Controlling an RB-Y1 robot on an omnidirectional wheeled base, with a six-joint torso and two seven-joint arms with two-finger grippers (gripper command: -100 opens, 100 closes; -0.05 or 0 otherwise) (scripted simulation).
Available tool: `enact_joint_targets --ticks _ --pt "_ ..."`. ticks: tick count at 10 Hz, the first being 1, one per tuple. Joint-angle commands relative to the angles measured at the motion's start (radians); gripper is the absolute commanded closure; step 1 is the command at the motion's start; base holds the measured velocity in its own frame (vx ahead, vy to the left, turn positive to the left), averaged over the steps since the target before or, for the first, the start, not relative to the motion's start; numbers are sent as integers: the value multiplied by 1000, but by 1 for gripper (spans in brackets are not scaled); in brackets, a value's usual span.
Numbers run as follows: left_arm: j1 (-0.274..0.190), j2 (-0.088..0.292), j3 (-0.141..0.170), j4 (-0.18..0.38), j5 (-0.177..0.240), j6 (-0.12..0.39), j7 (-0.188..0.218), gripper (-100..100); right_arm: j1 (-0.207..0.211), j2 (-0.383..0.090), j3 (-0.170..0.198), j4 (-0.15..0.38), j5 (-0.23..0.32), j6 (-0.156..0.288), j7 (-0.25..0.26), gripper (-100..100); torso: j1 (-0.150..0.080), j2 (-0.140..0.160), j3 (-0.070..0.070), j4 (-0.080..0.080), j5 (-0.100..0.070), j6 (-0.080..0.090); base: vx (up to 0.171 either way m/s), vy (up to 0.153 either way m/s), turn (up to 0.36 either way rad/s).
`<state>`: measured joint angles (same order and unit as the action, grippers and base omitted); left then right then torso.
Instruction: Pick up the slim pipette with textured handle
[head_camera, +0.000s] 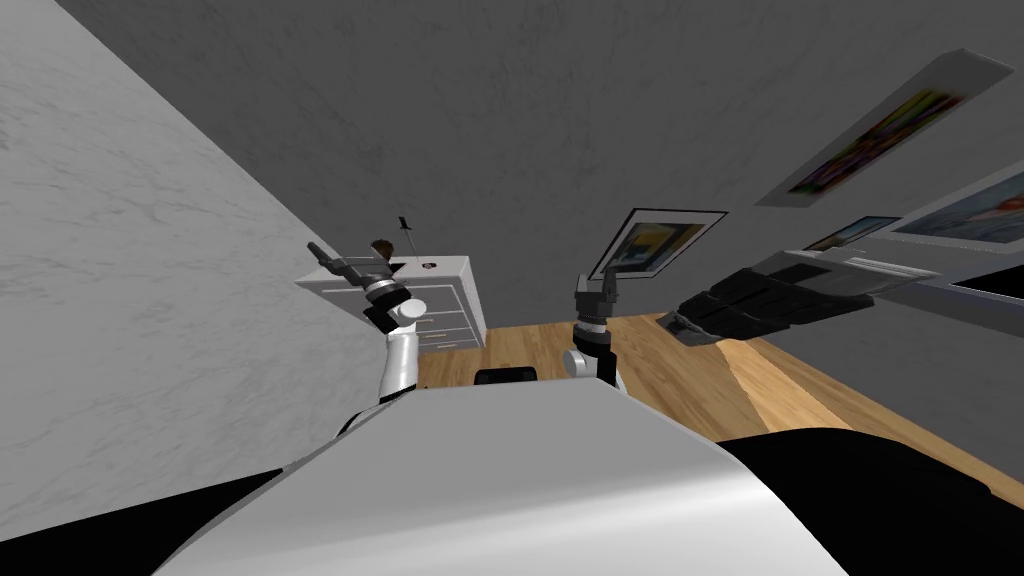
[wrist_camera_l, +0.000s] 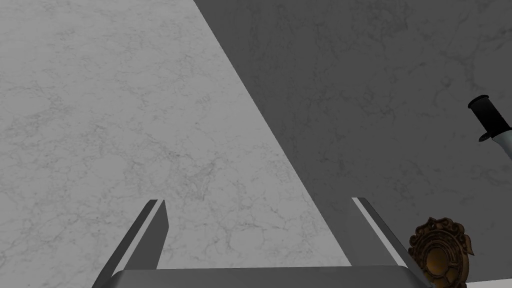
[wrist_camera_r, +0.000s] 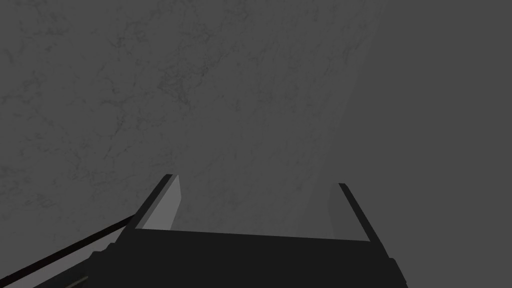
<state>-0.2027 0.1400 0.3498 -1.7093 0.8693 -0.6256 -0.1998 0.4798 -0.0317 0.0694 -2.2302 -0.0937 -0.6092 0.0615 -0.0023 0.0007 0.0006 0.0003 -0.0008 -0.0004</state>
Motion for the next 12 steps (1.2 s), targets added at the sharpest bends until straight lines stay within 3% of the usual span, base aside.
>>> enact_joint_targets --ticks 1,2,3,4,6,7,9,12 --pt "-50 -3 42 50 50 -12 -41 -100 0 0 0 0 0 0 0 0 0 0 0 0 0 0 7 -84 -98" --pt "-75 -3 42 56 69 -12 -41 -100 0 0 0 0 0 0 0 0 -1 0 0 0 0 0 7 -66 -24" --pt "-109 -4 68 99 103 -22 -65 -100 0 0 0 0 0 0 0 0 0 0 0 0 0 0 10 -54 -45" --pt "-122 -4 68 99 109 -22 -65 -100 0 0 0 0 0 0 0 0 0 -1 0 0 0 0 10 -30 -26" --pt "-192 -5 120 173 180 -40 -113 -100 0 0 0 0 0 0 0 0 3 -1 -1 0 0 0 28 -30 -66" --pt "-214 -5 120 184 186 -40 -113 -100 0 0 0 0 0 0 0 0 2 -2 -1 0 0 0 30 -25 -13" --pt "-284 -6 172 257 251 -55 -159 -100 0 0 0 0 0 0 0 0 3 -2 -1 0 1 0 47 -22 -38" --pt "-343 -6 197 308 285 -61 -181 -100 0 0 0 0 0 0 0 0 4 -3 -2 -1 1 -1 43 2 -18"
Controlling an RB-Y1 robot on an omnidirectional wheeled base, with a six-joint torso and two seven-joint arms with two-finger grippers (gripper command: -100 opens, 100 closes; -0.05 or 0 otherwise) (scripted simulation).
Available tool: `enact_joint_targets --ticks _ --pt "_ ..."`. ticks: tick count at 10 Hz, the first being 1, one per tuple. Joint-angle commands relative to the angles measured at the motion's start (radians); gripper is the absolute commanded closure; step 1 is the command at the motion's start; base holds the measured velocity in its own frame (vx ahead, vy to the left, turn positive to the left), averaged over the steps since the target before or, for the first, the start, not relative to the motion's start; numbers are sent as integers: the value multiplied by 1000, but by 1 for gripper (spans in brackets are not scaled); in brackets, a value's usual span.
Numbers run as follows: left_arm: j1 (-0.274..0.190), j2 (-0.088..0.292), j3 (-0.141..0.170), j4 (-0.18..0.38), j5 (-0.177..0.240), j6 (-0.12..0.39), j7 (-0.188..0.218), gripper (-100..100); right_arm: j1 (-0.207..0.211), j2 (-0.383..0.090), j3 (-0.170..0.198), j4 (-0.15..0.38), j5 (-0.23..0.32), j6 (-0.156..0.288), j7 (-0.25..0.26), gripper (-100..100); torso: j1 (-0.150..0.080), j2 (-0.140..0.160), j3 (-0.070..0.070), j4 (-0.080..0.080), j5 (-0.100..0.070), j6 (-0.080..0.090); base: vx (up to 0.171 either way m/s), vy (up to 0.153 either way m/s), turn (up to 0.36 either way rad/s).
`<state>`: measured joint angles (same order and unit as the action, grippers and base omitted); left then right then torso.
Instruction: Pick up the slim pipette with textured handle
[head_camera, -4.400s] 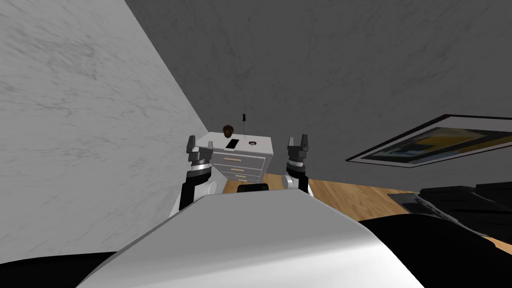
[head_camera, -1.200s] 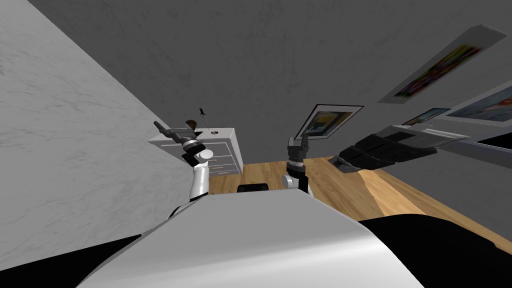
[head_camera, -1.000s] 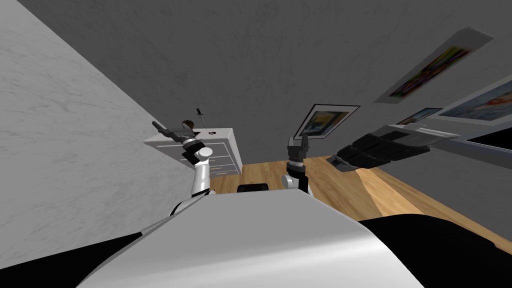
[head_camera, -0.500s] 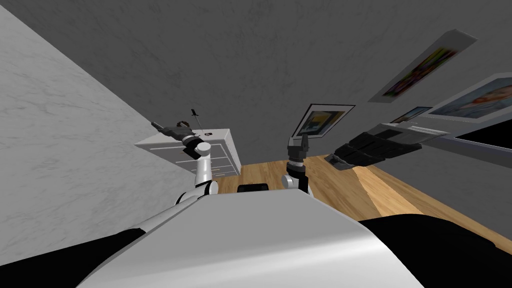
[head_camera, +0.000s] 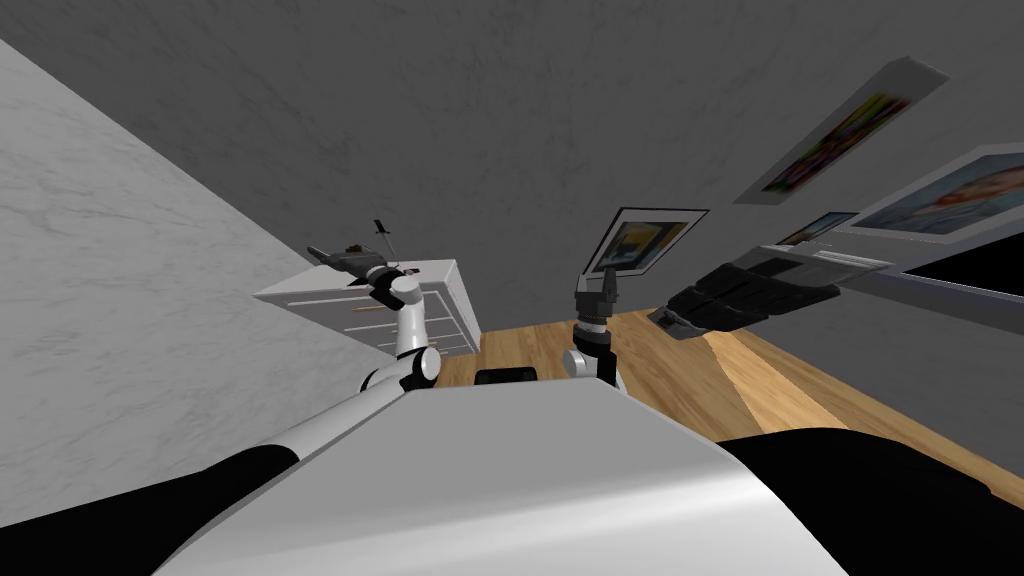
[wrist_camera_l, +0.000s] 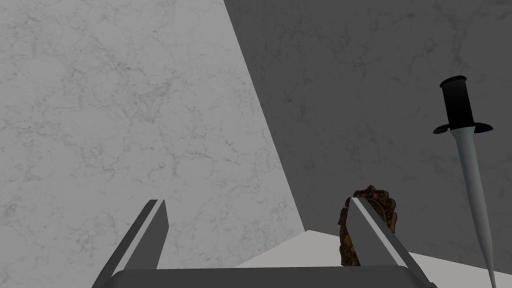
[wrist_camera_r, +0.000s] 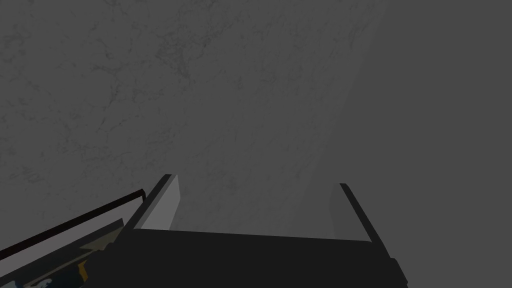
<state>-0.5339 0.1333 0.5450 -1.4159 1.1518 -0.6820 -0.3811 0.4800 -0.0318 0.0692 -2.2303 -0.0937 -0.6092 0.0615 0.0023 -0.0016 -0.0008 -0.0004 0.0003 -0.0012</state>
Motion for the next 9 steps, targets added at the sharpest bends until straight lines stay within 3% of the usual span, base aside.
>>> enact_joint_targets --ticks 1,2,3,5,6,9 --pt "-50 1 27 50 32 -11 -21 -100 0 0 0 0 0 0 0 0 0 0 0 0 0 0 47 6 -23" --pt "-77 0 51 78 59 -16 -42 -100 0 0 0 0 0 0 0 0 0 -1 0 0 0 0 71 10 -41" --pt "-91 0 51 91 59 -16 -42 -100 0 0 0 0 0 0 0 0 0 -2 -1 0 0 0 63 15 -5" --pt "-157 -1 96 153 107 -24 -80 -100 0 0 0 0 0 0 0 0 1 -2 -1 0 0 0 76 35 -14" --pt "-162 -1 96 163 107 -24 -80 -100 0 0 0 0 0 0 0 0 2 -3 -2 -1 0 0 69 33 -10" --pt "-252 -7 155 252 165 -33 -129 -100 0 0 0 0 0 0 0 0 3 -3 -2 -1 1 0 94 49 -8"
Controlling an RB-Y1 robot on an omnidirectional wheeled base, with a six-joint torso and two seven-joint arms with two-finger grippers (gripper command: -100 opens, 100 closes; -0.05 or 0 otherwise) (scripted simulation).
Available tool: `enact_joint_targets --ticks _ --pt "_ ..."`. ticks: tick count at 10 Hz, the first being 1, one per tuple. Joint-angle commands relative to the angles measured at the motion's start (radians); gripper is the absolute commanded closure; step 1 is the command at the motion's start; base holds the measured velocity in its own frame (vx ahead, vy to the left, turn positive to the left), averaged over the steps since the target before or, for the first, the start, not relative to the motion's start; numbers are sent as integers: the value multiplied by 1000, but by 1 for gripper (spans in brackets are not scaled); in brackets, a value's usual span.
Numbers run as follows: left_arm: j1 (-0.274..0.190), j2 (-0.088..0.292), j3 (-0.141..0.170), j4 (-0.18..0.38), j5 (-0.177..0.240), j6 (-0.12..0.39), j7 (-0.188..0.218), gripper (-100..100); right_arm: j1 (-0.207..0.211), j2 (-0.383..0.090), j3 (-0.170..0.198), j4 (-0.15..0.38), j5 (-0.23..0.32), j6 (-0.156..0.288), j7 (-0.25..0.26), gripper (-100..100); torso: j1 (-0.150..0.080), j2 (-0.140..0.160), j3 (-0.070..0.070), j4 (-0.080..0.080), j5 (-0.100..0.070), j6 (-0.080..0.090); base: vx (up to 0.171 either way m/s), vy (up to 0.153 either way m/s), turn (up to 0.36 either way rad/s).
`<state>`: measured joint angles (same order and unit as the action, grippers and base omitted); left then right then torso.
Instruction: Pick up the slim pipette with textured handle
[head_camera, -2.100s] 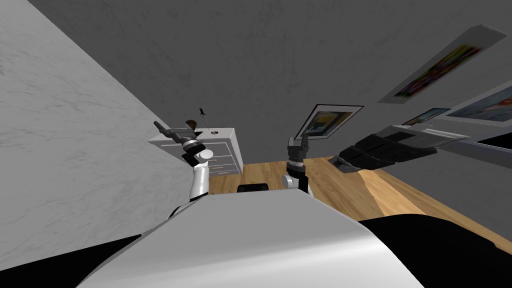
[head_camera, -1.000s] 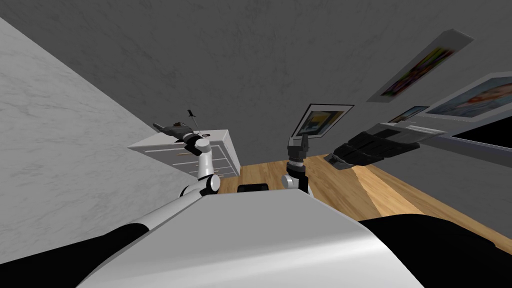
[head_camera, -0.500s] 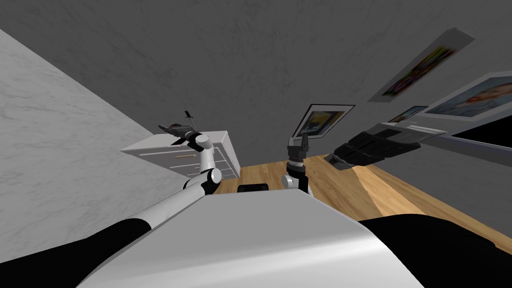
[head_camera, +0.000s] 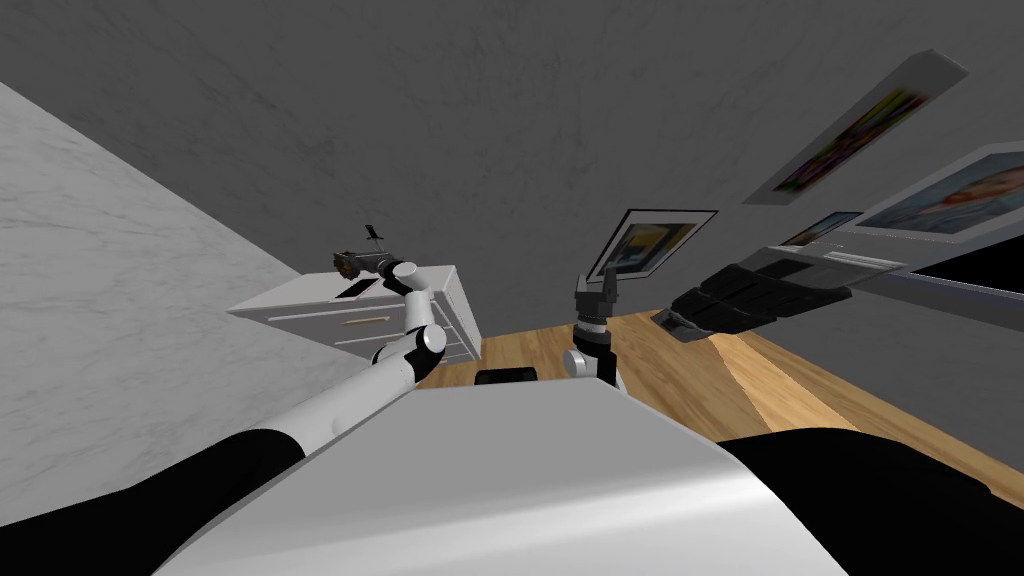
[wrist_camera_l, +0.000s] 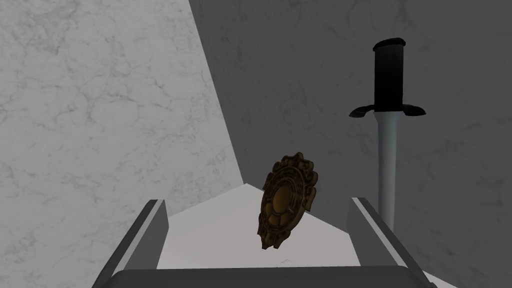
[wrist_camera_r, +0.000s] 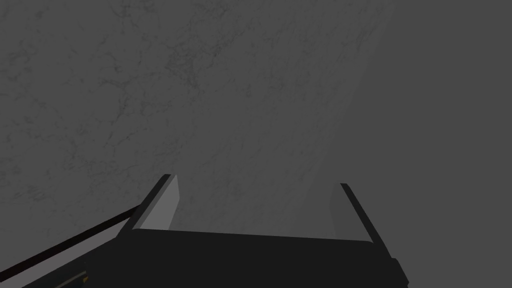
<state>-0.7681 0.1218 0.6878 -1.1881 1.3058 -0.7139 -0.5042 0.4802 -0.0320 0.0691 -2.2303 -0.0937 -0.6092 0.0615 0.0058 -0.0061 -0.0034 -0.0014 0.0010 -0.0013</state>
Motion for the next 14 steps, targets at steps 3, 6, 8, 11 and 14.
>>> enact_joint_targets --ticks 3,6,8,11,14 --pt "-84 -4 57 95 52 -7 -42 -100 0 0 0 0 0 0 0 0 1 -1 0 0 0 0 118 74 -5" --pt "-108 -9 72 122 65 -10 -52 -100 0 0 0 0 0 0 0 0 0 0 0 0 0 0 90 48 -9" --pt "-110 -10 73 123 66 -10 -54 -100 0 0 0 0 0 0 0 0 -3 6 3 1 0 0 7 3 1" --pt "-110 -10 73 124 66 -10 -54 100 0 0 0 0 0 0 0 0 -4 8 4 2 -1 0 0 0 0" --pt "-110 -10 73 124 66 -10 -54 0 0 0 0 0 0 0 0 0 -4 8 5 2 -1 0 0 0 0"
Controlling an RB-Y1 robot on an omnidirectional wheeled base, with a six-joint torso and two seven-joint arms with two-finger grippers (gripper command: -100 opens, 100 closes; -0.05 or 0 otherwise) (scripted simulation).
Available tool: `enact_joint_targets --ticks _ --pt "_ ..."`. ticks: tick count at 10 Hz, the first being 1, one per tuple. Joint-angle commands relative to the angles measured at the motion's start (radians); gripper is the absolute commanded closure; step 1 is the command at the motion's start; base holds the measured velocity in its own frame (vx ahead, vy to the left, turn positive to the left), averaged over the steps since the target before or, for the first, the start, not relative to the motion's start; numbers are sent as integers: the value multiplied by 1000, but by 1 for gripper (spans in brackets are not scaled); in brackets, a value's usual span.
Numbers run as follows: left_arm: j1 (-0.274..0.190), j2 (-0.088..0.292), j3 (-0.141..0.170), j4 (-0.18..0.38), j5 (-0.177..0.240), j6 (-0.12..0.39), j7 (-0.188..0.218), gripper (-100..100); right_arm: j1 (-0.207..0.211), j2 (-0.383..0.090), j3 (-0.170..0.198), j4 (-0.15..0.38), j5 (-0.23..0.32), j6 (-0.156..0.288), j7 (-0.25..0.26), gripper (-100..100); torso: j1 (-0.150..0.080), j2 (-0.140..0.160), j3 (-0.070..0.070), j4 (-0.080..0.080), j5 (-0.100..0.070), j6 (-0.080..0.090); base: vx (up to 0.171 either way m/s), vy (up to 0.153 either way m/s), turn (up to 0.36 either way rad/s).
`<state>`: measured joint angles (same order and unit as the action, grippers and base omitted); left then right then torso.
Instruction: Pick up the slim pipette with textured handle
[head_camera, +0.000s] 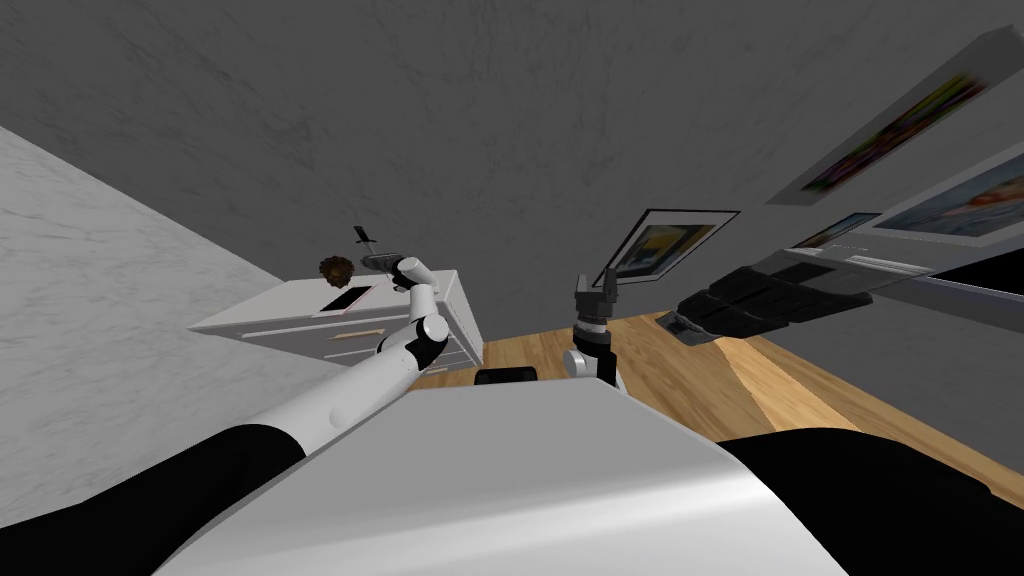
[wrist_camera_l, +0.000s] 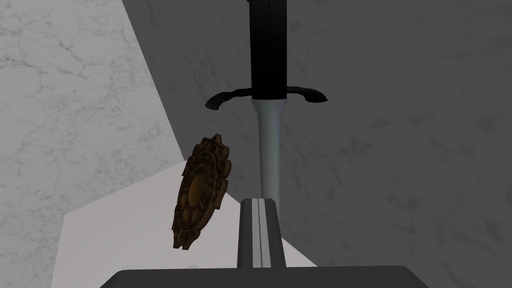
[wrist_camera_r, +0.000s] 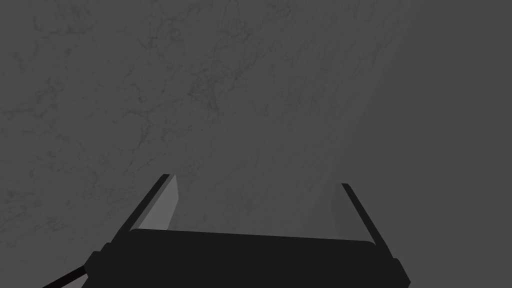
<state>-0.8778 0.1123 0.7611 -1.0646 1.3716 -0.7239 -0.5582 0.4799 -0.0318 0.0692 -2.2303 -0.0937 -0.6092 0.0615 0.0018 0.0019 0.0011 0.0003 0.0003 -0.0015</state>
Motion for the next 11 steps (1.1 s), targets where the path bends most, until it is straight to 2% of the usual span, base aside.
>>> enact_joint_targets --ticks 1,5,7,8,11 --pt "-29 -1 -6 8 31 -37 11 -100 0 0 0 0 0 0 0 0 0 0 0 0 0 0 -57 -6 40" --pt "-84 0 -15 27 96 -112 30 -100 0 0 0 0 0 0 0 0 -3 7 4 2 -1 0 -100 -33 27" --pt "-106 -3 -10 34 129 -147 30 -100 0 0 0 0 0 0 0 0 -3 6 4 2 -1 0 -76 -32 28" --pt "-104 4 16 37 143 -158 5 -100 0 0 0 0 0 0 0 0 -2 5 3 1 -1 0 29 3 -13" --pt "-87 0 46 21 132 -135 -59 -100 0 0 0 0 0 0 0 0 1 -7 -4 -2 0 0 113 15 -46"
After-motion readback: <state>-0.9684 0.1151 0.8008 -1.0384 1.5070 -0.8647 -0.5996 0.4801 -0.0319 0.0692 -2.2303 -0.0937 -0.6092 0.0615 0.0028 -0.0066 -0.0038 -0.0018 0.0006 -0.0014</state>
